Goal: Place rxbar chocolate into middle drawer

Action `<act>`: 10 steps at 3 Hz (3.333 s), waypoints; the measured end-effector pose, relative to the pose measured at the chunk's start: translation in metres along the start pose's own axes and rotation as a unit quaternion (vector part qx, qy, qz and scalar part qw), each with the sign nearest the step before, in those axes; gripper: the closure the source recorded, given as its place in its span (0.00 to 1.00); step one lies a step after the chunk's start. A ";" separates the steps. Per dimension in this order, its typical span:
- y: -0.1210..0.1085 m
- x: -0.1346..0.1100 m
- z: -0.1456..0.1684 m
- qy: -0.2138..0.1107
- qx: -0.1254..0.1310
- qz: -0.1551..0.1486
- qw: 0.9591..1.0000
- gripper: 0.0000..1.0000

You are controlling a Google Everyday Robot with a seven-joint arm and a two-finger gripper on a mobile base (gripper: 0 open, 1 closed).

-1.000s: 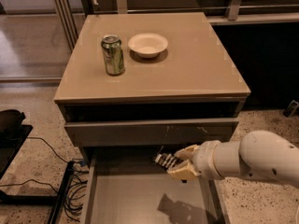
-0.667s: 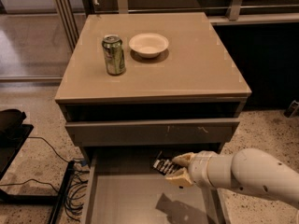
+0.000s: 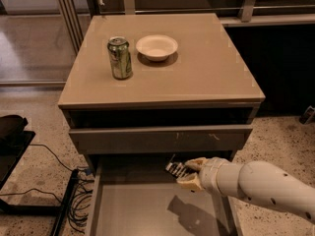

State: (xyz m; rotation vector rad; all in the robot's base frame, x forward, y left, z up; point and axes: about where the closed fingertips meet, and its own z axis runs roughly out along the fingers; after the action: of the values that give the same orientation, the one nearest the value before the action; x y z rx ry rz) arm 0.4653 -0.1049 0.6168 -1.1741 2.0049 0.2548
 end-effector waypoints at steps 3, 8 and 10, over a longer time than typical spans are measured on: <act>0.013 0.026 0.062 -0.016 -0.030 -0.051 0.998 1.00; 0.036 0.145 0.164 0.064 -0.135 -0.071 0.986 1.00; 0.039 0.143 0.168 0.064 -0.139 -0.074 0.985 0.59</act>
Offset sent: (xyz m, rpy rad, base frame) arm 0.0230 0.0238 -0.0743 -0.0223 0.0094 0.0950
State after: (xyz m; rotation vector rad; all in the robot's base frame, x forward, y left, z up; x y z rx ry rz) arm 0.4841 -0.0891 0.3941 -1.5437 2.0254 0.4022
